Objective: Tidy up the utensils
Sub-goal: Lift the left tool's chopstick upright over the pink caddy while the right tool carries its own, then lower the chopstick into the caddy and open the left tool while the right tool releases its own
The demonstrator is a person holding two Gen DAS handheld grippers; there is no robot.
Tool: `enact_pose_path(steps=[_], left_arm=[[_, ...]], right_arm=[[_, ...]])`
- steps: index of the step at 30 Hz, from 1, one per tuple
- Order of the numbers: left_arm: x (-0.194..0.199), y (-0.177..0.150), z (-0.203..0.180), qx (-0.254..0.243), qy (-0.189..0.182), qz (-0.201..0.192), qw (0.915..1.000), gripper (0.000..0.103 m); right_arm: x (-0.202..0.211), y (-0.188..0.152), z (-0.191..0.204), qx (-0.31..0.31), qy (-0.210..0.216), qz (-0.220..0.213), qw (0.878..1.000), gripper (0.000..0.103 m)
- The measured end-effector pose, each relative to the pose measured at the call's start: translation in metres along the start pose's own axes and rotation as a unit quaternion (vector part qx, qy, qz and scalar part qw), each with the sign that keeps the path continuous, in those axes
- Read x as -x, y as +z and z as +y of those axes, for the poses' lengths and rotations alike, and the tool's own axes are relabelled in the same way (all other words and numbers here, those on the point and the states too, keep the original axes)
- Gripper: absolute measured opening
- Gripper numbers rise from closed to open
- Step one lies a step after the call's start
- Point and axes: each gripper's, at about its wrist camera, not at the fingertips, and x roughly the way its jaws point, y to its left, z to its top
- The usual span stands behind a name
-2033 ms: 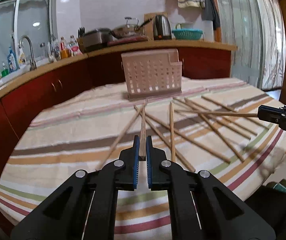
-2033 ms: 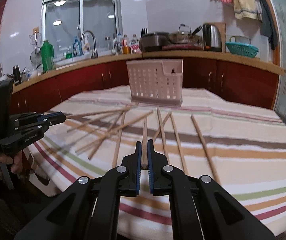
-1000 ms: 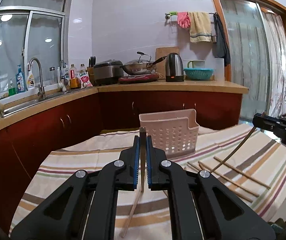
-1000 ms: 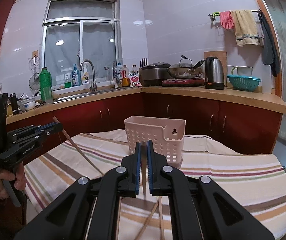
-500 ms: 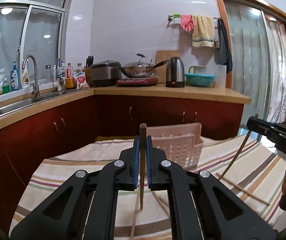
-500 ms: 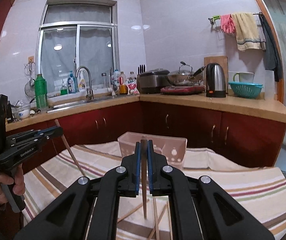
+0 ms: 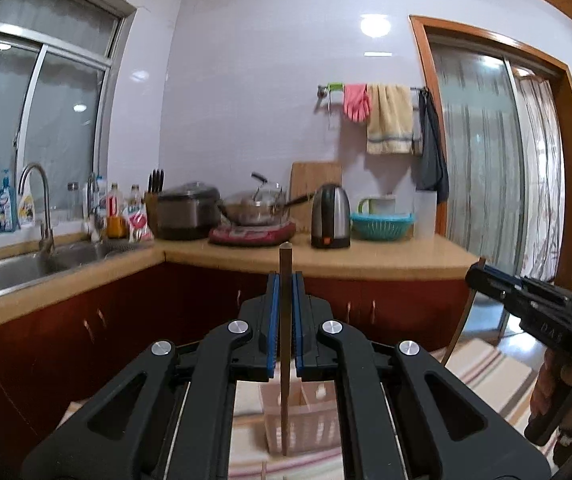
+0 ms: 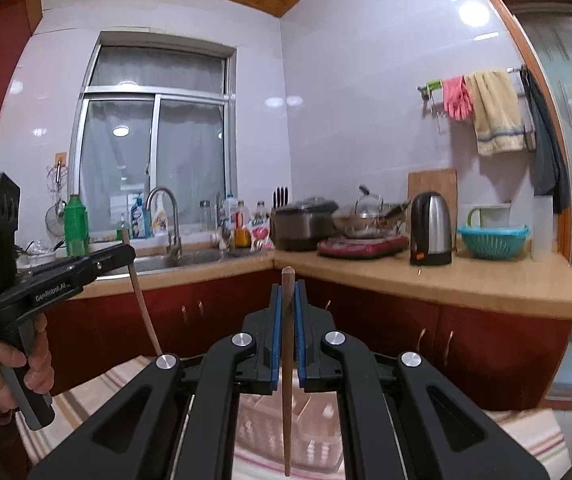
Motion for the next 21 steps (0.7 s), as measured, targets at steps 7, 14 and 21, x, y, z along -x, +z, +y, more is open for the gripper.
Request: enact_pose_path(steps=[7,14,21], left_arm=[[-0.043,0.026,0.002,0.011,0.005,-0.027,0.9996,0.007],[-0.093,-0.005,0.006,0.025,0.004,0.017,0.9995,0.007],[-0.126,-0.055,0.021,0.051,0.011,0.072,0.996,0.007]], right_arm=[[-0.035,0.015,-0.019,0.003,-0.008,-0.024,1.0,0.007],[-0.072,-0.008,-0.037,-0.021,-0.009,0.006,1.0,0.007],[-0.096,-0.046,-0.047,-0.048,-0.006,0.05,0.998,0.007]])
